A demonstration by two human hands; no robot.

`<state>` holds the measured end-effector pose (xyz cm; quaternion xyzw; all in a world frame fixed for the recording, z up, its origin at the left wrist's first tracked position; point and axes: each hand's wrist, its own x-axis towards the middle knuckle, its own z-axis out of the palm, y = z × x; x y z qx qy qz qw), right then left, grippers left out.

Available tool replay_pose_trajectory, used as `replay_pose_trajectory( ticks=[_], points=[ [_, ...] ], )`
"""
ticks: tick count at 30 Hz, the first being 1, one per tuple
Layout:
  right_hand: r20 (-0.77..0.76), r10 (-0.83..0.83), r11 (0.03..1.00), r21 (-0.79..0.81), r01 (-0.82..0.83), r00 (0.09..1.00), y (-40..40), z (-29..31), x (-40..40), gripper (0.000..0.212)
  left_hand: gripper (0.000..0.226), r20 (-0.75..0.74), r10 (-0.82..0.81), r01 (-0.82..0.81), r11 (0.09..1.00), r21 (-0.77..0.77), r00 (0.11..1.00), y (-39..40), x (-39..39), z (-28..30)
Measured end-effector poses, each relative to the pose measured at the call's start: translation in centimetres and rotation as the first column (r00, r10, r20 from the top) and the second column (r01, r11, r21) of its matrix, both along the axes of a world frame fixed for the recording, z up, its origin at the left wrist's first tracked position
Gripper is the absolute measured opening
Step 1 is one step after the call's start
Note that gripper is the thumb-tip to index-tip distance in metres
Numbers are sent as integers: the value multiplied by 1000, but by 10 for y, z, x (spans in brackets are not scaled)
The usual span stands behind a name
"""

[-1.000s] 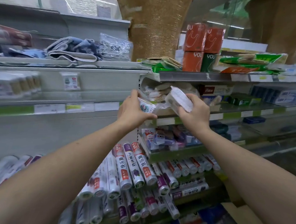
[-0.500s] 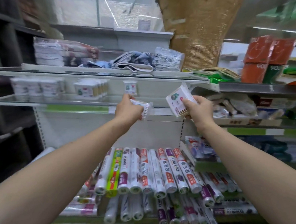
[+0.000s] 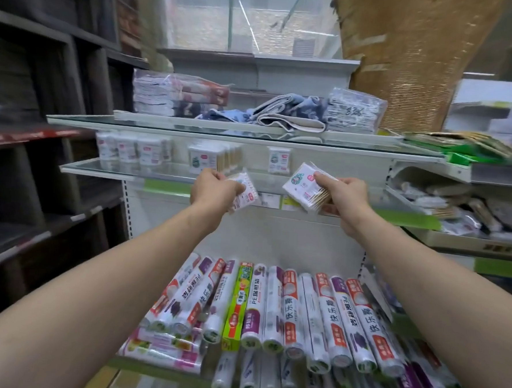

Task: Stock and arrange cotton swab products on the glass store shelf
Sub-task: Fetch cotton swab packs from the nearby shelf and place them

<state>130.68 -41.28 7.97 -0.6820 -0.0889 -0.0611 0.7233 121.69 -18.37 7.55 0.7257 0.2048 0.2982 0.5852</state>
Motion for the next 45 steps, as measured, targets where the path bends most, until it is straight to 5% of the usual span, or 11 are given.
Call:
replay_pose_trajectory(
  ticks=[5, 17, 24, 29, 37, 45],
  points=[
    [-27, 79, 997, 21, -79, 996, 23, 7, 23, 40, 35, -2, 2, -2, 995, -101, 1000, 18, 19, 12],
    [-25, 165, 986, -2, -166, 986, 75, 26, 48, 63, 10, 22, 72, -68, 985, -159, 997, 62, 29, 21],
    [-38, 141, 989, 37, -140, 989, 114, 31, 46, 68, 30, 22, 4, -1, 990, -138, 1000, 116, 28, 27],
    [-17, 178, 984, 31, -178, 984, 160, 34, 36, 66, 18, 53, 0, 7, 990, -139, 999, 157, 20, 30],
    [83, 68, 998, -17, -67, 994, 226, 26, 31, 47, 9, 94, -41, 55, 986, -154, 995, 200, 21, 26],
    [193, -68, 973, -203, 108, 979, 248, 15, 29, 53, 11, 81, -75, 87, 984, -155, 994, 224, 26, 22]
  ],
)
